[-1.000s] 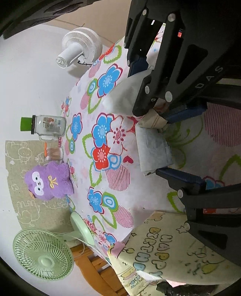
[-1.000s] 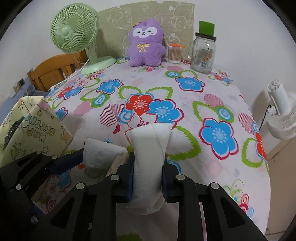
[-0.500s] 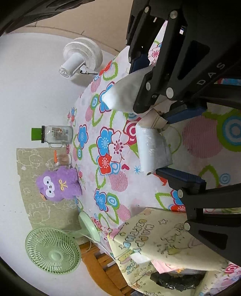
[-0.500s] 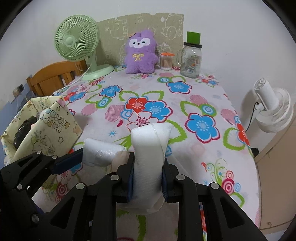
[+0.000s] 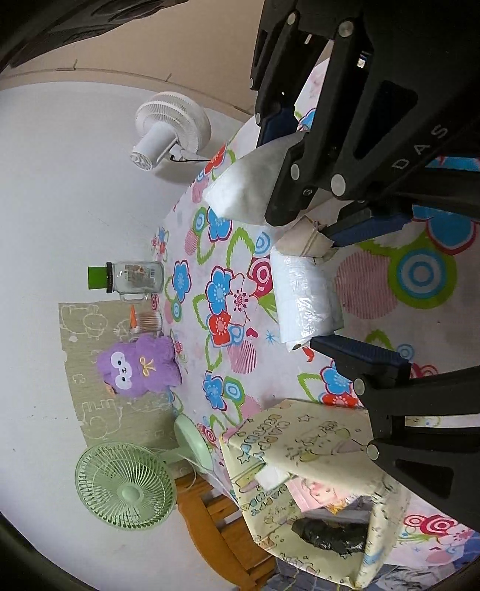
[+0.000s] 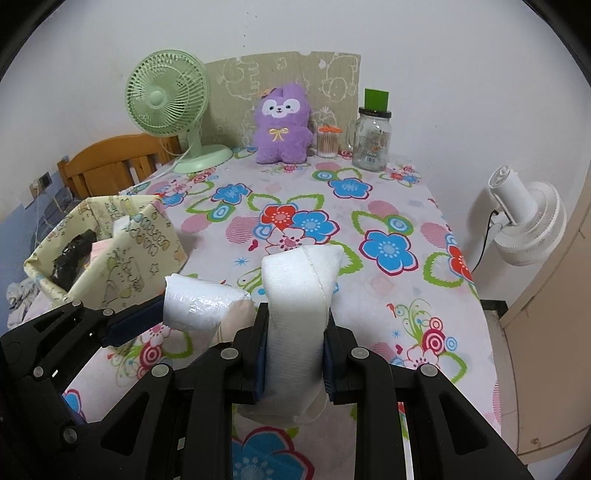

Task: Organize soft objects
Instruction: 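Lift and carry the white cloth over the storage box with both tools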

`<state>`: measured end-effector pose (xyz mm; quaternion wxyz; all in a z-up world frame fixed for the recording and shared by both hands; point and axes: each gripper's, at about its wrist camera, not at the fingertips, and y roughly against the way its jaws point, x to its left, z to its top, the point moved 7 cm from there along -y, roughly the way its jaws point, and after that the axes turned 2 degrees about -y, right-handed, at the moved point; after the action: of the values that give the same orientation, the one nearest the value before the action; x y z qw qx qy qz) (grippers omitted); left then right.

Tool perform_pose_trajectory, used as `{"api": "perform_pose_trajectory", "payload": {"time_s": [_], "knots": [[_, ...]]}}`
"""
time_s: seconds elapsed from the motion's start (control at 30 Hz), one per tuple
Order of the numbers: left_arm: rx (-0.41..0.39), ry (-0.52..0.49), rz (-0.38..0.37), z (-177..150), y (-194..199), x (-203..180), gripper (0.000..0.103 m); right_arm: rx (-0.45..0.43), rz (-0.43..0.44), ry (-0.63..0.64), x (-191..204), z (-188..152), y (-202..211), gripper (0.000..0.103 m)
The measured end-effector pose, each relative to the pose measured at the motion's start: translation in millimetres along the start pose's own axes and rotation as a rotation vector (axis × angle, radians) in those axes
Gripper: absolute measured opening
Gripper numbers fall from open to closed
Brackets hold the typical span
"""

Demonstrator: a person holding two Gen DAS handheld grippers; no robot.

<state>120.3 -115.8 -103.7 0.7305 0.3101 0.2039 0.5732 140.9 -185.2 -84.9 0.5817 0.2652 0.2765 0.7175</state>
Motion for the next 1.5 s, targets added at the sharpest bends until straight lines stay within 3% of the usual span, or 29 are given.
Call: {"api": "perform_pose_trajectory", "payload": {"time_s": [0.63, 1.5], "knots": [[-0.08, -0.019, 0.032, -4.7, 53.4, 13.8, 0.05, -0.07, 0.0, 0.037, 30.2, -1.8, 51.3, 0.026], [-0.112, 0.039, 0.072, 20.1, 83.9, 83.2, 0.05, -0.101, 0.082, 0.1, 98.8, 51.4, 69.5, 0.027]]}}
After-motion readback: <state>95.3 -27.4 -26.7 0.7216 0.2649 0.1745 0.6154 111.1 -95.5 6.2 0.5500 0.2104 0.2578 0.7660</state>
